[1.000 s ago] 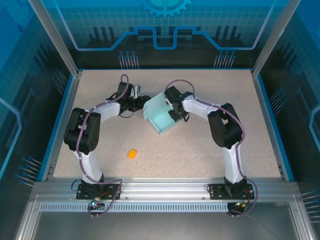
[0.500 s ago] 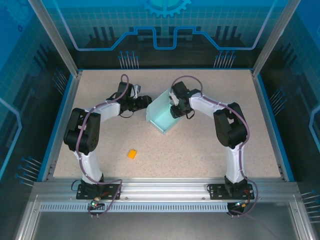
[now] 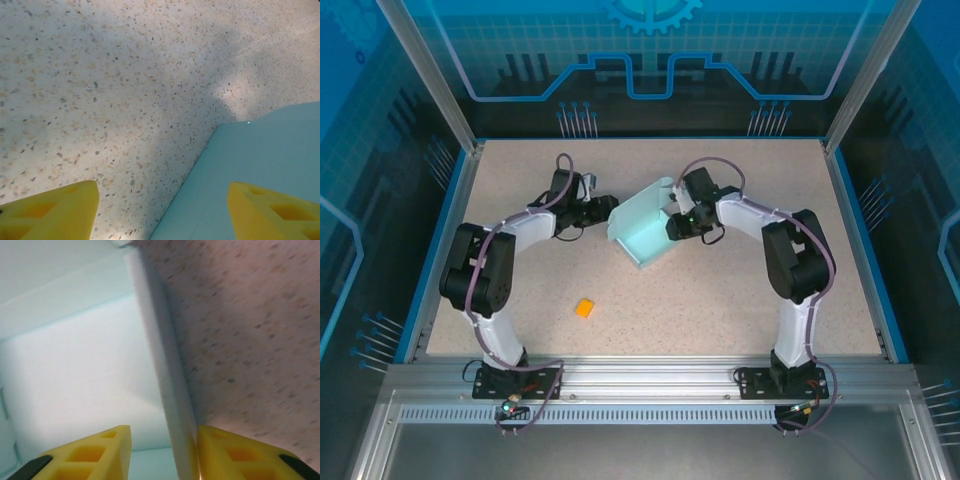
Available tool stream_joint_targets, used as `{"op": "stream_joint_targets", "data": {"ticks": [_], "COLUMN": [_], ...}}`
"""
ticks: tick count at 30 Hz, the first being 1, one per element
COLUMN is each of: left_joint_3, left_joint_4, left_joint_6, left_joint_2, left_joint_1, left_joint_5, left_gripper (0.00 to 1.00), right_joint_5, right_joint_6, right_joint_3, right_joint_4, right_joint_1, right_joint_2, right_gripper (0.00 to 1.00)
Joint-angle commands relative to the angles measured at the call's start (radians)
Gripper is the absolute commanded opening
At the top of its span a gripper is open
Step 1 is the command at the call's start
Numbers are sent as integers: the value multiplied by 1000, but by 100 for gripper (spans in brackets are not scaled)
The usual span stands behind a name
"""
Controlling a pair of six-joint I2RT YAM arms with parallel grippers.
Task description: Fold the paper box
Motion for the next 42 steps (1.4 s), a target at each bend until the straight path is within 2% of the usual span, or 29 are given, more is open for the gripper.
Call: {"op": "stream_joint_targets", "data": {"ticks": [1,4,8,12,14,17,22,29,34,42], "left_joint_3": [-46,-94,-153,-207,-229,-243,-240,-209,-190,-197], "left_joint_4": [53,79,102,102,84,28,-78,-122,-120,-111], "left_joint_6": [-35,-54,-71,-95,-99,-92,-62,-15,-13,-2], "left_joint_2": [-52,-89,-144,-213,-252,-315,-420,-484,-477,-465], "left_joint_1": [31,44,60,70,70,72,90,129,151,154], "left_joint_5": [-47,-77,-97,-86,-77,-72,-95,-132,-116,-92], "left_gripper": [70,71,73,74,74,74,75,79,80,80], "right_joint_5": [-118,-88,85,211,212,126,29,-70,0,78], "right_joint_6": [47,59,54,13,-32,-109,-194,-162,-165,-187], "right_joint_3": [-75,-137,-188,-232,-256,-271,-247,-239,-167,-72], "right_joint_4": [70,84,69,88,123,180,250,408,378,317], "right_joint_1": [5,5,21,92,152,265,452,577,655,709], "right_joint_2": [-73,-136,-226,-325,-368,-396,-338,-215,-99,39], "right_gripper": [41,44,49,52,53,55,59,70,76,81]}}
